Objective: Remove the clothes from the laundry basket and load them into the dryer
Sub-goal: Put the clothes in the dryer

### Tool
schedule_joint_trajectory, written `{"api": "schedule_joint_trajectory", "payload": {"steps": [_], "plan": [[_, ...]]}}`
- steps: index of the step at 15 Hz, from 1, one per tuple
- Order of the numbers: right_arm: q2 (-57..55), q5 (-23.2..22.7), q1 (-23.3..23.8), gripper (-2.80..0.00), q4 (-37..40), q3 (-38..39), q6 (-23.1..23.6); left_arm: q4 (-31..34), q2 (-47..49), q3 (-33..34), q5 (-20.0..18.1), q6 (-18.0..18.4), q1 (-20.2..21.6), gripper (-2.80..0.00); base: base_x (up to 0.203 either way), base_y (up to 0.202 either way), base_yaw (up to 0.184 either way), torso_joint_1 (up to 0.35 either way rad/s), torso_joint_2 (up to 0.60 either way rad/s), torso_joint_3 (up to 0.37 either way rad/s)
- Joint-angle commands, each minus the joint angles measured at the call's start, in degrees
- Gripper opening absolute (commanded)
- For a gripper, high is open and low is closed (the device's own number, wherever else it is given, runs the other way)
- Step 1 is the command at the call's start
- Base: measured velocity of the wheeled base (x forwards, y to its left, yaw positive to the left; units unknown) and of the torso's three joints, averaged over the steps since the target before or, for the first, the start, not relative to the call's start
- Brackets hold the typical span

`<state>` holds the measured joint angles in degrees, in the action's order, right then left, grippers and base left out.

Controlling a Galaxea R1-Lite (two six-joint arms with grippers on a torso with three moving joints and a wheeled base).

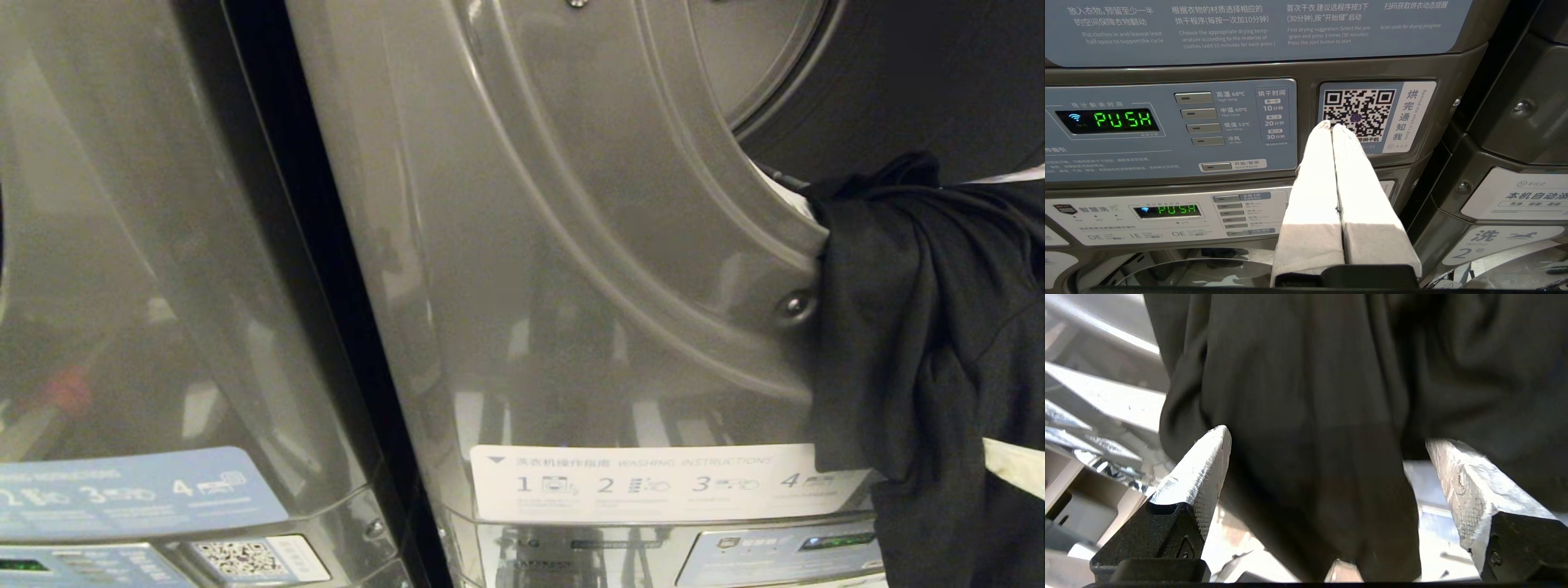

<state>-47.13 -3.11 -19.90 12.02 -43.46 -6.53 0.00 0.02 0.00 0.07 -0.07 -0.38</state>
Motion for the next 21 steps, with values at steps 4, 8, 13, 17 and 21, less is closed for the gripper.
{"api": "schedule_joint_trajectory", "payload": {"steps": [4, 8, 13, 17, 21], "plan": [[-4.5, -0.1, -0.1, 0.0, -4.2, 1.4, 0.3, 0.0, 0.0, 0.0, 0.0, 0.0, 0.0, -2.8, 0.0, 0.0, 0.0, 0.0, 0.0, 0.0], [-4.7, 0.0, -0.1, -2.8, -4.7, 1.6, 1.1, 0.0, 0.0, 0.0, 0.0, 0.0, -0.1, -2.8, 0.0, 0.0, 0.0, 0.0, 0.0, 0.0], [-5.2, 0.0, -0.1, -2.8, -4.7, 1.5, 2.0, 0.0, 0.0, -0.1, 0.0, 0.0, 0.0, -2.8, 0.0, 0.0, 0.0, 0.0, 0.0, 0.0], [-4.3, 0.2, -0.1, -2.8, -4.6, -0.2, 2.3, 0.0, 0.0, 0.0, 0.0, 0.0, 0.0, -2.8, 0.0, 0.0, 0.0, 0.0, 0.0, 0.0], [-0.9, 0.1, -0.3, -2.8, -3.8, 0.8, 2.4, 0.0, 0.0, 0.0, 0.0, 0.0, 0.0, -2.8, 0.0, 0.0, 0.0, 0.0, 0.0, 0.0]]}}
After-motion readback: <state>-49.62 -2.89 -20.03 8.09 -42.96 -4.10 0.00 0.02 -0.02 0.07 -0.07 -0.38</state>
